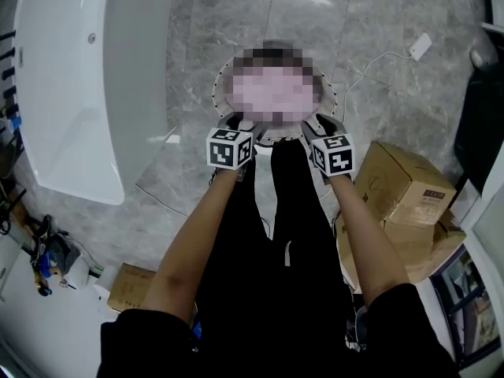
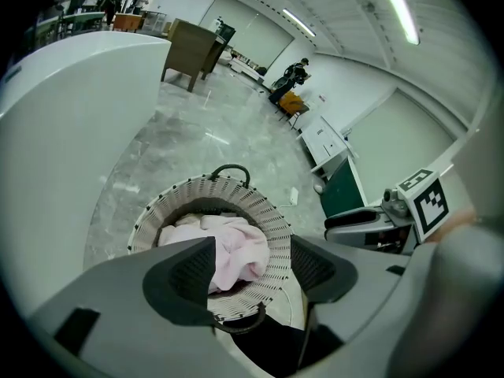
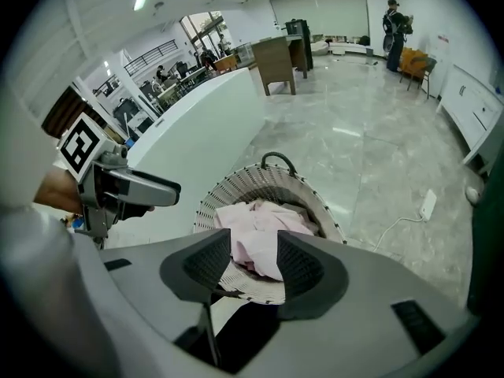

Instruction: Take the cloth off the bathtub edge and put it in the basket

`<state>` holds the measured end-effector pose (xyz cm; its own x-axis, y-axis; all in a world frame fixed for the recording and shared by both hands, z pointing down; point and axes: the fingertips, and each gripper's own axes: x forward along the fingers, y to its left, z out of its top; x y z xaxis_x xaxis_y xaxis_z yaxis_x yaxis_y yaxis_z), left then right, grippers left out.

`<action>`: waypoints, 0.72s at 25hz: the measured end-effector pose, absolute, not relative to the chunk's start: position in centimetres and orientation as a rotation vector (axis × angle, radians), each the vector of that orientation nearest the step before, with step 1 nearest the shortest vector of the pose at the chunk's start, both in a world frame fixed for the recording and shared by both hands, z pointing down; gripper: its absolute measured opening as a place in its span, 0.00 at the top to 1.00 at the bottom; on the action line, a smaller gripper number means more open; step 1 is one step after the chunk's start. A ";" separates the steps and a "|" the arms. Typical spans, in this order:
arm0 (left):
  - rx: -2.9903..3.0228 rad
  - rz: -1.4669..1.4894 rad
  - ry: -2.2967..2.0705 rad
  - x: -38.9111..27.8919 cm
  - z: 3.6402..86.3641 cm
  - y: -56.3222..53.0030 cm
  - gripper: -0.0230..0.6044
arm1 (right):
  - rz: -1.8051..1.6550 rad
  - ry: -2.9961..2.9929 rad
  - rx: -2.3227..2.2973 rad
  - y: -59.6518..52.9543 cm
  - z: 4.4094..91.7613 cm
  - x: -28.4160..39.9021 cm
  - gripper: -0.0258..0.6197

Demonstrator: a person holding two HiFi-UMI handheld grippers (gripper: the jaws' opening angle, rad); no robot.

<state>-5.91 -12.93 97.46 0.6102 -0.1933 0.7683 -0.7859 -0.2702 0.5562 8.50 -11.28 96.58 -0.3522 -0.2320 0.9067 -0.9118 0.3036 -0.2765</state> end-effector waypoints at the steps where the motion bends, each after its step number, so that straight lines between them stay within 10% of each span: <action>1: 1.794 0.710 -0.799 -5.9 97.1 -12.9 0.50 | 1.094 -1.778 1.047 -11.2 96.2 8.7 0.66; 18: 1.870 0.602 -0.969 -6.6 80.8 -12.1 0.50 | 0.705 -2.136 1.080 -15.1 74.6 4.9 0.67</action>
